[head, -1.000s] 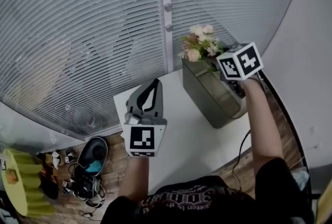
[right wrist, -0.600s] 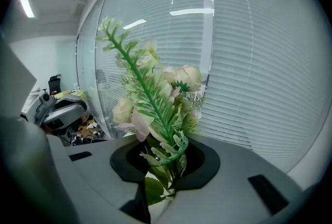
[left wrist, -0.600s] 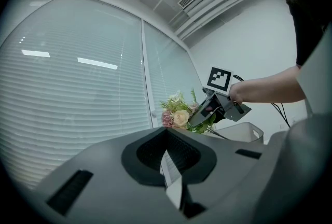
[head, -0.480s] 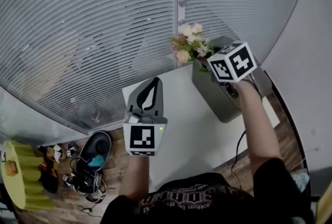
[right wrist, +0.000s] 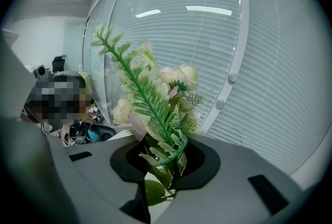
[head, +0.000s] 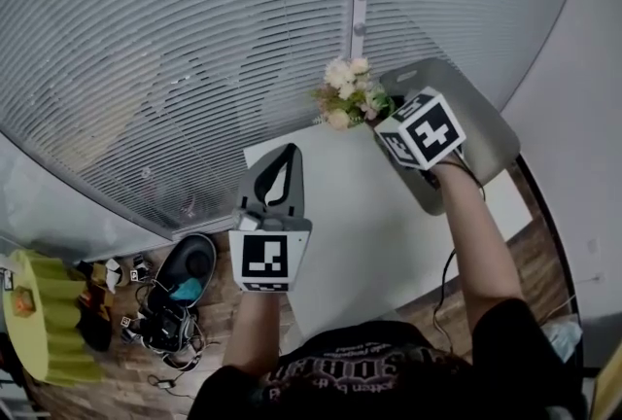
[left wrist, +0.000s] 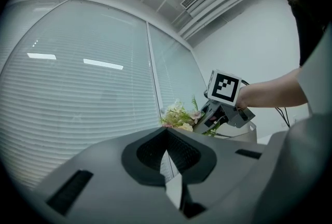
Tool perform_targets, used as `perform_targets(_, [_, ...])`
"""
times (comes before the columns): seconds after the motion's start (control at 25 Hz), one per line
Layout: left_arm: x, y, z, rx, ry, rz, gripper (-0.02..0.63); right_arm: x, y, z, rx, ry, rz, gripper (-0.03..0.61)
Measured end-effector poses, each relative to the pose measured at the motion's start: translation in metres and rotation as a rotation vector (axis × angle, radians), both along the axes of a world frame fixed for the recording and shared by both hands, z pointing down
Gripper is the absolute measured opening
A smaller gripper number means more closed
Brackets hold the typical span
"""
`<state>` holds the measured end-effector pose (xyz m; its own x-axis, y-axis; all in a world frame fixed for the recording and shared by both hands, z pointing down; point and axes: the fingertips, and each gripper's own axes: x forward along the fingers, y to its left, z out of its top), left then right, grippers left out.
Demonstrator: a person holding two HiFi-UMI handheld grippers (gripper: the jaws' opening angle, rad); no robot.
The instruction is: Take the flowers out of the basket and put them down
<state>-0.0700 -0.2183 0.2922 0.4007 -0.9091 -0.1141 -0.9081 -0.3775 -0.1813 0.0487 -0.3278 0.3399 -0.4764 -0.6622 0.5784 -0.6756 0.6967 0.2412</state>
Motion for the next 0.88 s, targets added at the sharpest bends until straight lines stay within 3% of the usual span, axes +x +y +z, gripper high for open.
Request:
perform_targets(0.36, [-0.023, 0.03, 0.003, 0.017, 0.01, -0.001, -0.002, -0.024, 0.029, 0.004, 0.028, 0.083, -0.003, 0.104])
perform_targets(0.72, [-0.039, 0.055, -0.005, 0.035, 0.015, 0.001, -0.002, -0.044, 0.06, 0.023, -0.05, 0.043, -0.008, 0.104])
perform_targets(0.88, [-0.041, 0.059, 0.011, 0.015, 0.003, 0.008, -0.002, -0.044, 0.064, 0.06, -0.088, 0.026, 0.008, 0.104])
